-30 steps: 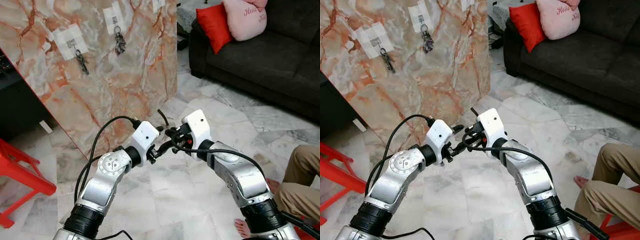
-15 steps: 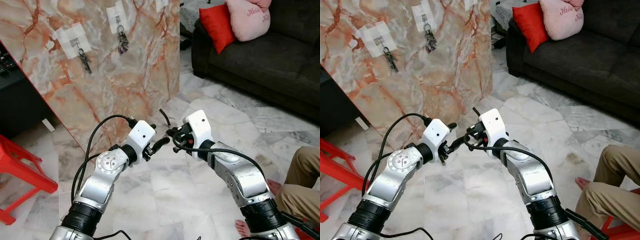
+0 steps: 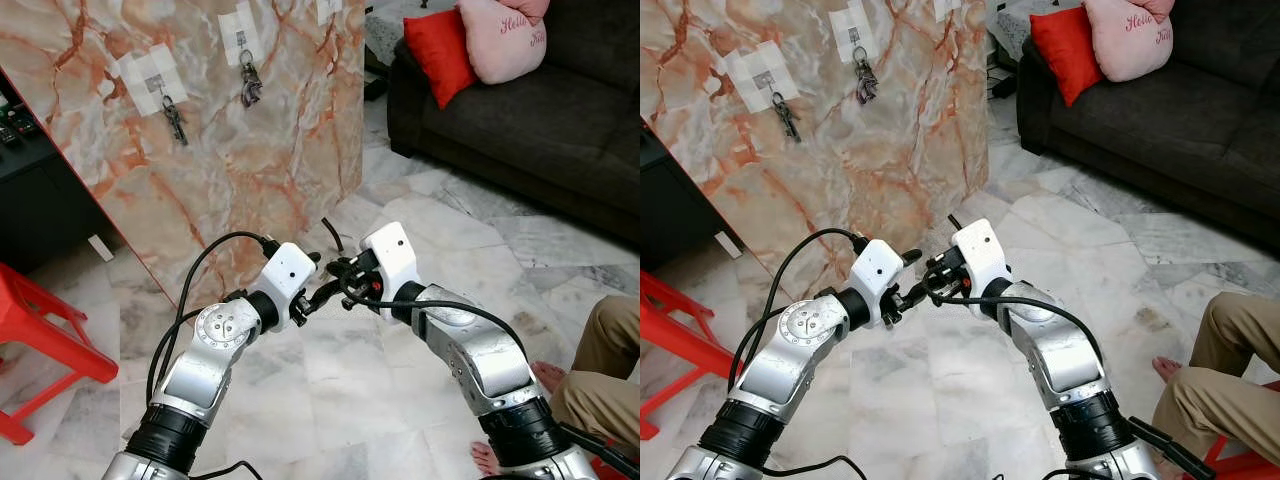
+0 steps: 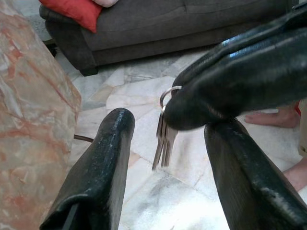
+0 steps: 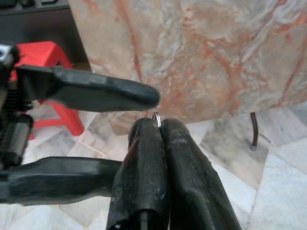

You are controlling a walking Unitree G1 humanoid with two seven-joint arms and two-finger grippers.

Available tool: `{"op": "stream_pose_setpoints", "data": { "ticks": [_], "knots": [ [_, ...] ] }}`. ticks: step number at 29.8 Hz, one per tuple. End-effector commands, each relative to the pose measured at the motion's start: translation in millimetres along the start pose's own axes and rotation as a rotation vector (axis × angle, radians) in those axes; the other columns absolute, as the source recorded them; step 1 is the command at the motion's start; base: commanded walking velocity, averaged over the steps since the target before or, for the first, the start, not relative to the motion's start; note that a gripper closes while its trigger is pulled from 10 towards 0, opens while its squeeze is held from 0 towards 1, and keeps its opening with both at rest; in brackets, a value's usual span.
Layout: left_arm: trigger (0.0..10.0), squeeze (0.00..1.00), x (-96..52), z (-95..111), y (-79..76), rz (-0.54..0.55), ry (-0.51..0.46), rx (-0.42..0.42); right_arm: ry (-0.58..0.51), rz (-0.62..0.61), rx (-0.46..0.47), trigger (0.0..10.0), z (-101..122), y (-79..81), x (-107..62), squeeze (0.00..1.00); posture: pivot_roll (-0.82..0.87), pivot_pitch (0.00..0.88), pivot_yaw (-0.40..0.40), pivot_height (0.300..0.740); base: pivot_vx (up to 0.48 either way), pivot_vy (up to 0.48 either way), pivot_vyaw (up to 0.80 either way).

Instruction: Hang keys on a hook

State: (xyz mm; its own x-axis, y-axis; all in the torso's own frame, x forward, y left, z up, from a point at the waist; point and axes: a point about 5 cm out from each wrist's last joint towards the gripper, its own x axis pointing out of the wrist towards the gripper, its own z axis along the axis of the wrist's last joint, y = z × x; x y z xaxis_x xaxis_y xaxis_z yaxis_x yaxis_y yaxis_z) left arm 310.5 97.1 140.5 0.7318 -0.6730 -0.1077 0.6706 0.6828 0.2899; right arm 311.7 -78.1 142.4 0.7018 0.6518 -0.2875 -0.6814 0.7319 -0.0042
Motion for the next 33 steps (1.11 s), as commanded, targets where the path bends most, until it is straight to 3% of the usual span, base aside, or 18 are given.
{"op": "stream_pose_setpoints", "data": {
  "ticks": [1,5,7,8,10,11,12,18,19,20,21,22,23,26,33],
  "knots": [
    [10.0,0.0,0.2,1.2,-2.2,-0.015,-0.014,-0.005,0.001,0.037,-0.02,10.0,-0.6,6.8,1.9,0.0,-0.05,0.075,0.026,0.74,0.0,0.0,0.0],
    [10.0,0.0,0.2,0.8,-2.1,-0.013,-0.016,-0.014,-0.002,0.036,-0.014,10.0,-0.7,7.7,2.4,0.0,-0.05,0.075,0.026,0.74,0.0,0.0,0.0],
    [4.3,0.0,0.2,0.6,-2.3,-0.014,-0.016,-0.019,-0.001,0.037,-0.015,10.0,-0.6,7.7,2.5,0.0,-0.05,0.076,0.026,0.74,0.0,0.0,0.0],
    [2.8,0.0,0.2,0.6,-2.4,-0.014,-0.016,-0.02,-0.001,0.037,-0.014,10.0,-0.5,7.7,2.6,0.0,-0.05,0.076,0.026,0.74,0.0,0.0,0.0],
    [2.5,0.0,0.2,0.6,-2.3,-0.014,-0.016,-0.021,-0.001,0.038,-0.015,10.0,-0.4,7.8,2.8,0.0,-0.05,0.076,0.027,0.74,0.0,0.0,0.0],
    [1.2,0.0,0.2,0.6,-2.5,-0.015,-0.017,-0.021,-0.002,0.039,-0.015,10.0,-0.4,7.7,2.8,0.0,-0.05,0.075,0.025,0.74,0.0,0.0,0.0],
    [1.1,0.0,0.3,0.7,-2.6,-0.015,-0.019,-0.022,-0.002,0.039,-0.016,10.0,-0.4,7.6,2.8,0.0,-0.05,0.076,0.025,0.74,0.0,0.0,0.0],
    [1.0,0.0,0.4,0.6,-2.9,-0.021,-0.019,-0.024,-0.005,0.043,-0.019,10.0,1.3,9.2,4.6,0.0,-0.05,0.076,0.026,0.74,0.0,0.0,0.0],
    [1.7,0.0,0.4,0.6,-3.1,-0.022,-0.019,-0.023,-0.007,0.043,-0.019,10.0,1.7,9.4,4.7,0.0,-0.05,0.076,0.026,0.74,0.0,0.0,0.0],
    [1.7,0.0,0.4,0.6,-3.1,-0.022,-0.019,-0.023,-0.007,0.043,-0.019,10.0,1.7,9.4,4.7,0.0,-0.05,0.076,0.026,0.74,0.0,0.0,0.0],
    [5.2,0.0,0.4,0.5,-3.3,-0.024,-0.018,-0.022,-0.012,0.052,-0.02,10.0,3.0,11.4,5.7,0.0,-0.05,0.076,0.026,0.74,0.0,0.0,0.0],
    [5.2,0.0,0.4,0.5,-3.3,-0.025,-0.018,-0.021,-0.014,0.056,-0.021,10.0,3.3,12.2,6.0,0.0,-0.05,0.076,0.026,0.74,0.0,0.0,0.0],
    [6.7,0.0,0.4,0.4,-3.4,-0.026,-0.018,-0.022,-0.015,0.063,-0.021,10.0,3.4,13.8,6.5,0.0,-0.05,0.076,0.026,0.74,0.0,0.0,0.0],
    [8.6,0.0,0.4,0.4,-3.4,-0.026,-0.018,-0.022,-0.024,0.071,-0.01,10.0,4.5,15.5,6.8,0.0,-0.05,0.076,0.027,0.74,0.0,0.0,0.0],
    [8.6,0.0,0.5,0.2,-3.5,-0.025,-0.018,-0.024,-0.042,0.084,-0.001,10.0,8.6,17.2,7.6,0.0,-0.05,0.077,0.026,0.74,0.0,0.0,0.0]
  ]
}}
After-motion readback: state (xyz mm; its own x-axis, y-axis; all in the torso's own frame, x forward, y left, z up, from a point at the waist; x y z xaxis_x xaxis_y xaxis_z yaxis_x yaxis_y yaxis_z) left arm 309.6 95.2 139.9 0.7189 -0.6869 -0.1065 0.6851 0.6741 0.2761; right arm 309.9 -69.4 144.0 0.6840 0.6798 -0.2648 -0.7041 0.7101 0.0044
